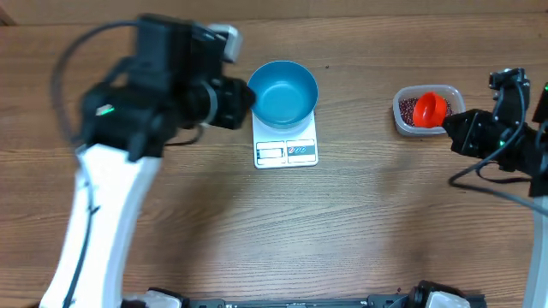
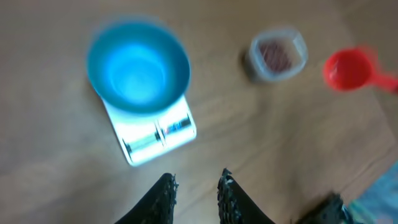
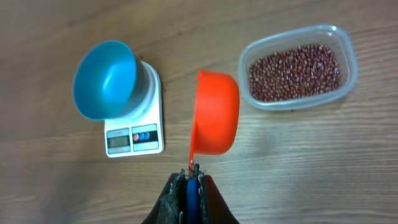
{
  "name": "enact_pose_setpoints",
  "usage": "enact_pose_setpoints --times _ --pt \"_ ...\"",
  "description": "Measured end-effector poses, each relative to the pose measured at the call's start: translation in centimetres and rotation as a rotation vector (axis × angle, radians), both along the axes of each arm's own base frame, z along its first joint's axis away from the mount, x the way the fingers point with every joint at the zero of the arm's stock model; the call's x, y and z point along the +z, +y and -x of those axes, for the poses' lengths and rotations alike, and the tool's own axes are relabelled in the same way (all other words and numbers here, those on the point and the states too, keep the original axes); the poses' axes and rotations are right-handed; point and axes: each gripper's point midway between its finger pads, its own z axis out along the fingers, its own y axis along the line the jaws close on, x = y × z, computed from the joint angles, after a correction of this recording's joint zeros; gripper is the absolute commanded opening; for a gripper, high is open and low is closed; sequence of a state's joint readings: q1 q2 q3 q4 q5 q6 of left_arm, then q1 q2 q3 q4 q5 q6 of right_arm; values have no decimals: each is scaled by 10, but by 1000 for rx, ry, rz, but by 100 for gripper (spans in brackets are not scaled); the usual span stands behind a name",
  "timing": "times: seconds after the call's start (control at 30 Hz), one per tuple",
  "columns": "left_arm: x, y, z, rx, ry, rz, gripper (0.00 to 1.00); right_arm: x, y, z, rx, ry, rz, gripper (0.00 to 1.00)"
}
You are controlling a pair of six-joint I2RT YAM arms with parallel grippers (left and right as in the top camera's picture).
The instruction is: Scoop item into bowl and weigh 150g on scale
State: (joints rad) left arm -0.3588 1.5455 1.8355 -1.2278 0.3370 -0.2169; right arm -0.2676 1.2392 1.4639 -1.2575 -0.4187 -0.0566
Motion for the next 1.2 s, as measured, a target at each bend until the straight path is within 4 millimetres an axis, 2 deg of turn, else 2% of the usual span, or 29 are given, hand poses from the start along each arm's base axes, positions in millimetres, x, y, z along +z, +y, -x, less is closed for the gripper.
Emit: enact_pose_setpoints --times 0.07,0.17,0.27,0.5,0.87,1.2 --pt "-33 -15 4 -15 87 -46 21 -8 -1 0 3 39 -4 4" --pt "-81 -34 14 -32 187 -139 10 -15 -1 -1 4 66 -7 4" --pt "-114 -48 22 -35 228 -212 5 -17 -2 -1 7 73 -6 4" --pt "-154 -71 24 -36 158 -284 4 -17 -1 0 10 74 -4 4" --pt "-220 -65 2 63 44 -321 4 -17 -2 0 12 74 -1 4" --pt "-251 -72 -20 5 -48 -374 4 -17 -2 0 9 76 4 4"
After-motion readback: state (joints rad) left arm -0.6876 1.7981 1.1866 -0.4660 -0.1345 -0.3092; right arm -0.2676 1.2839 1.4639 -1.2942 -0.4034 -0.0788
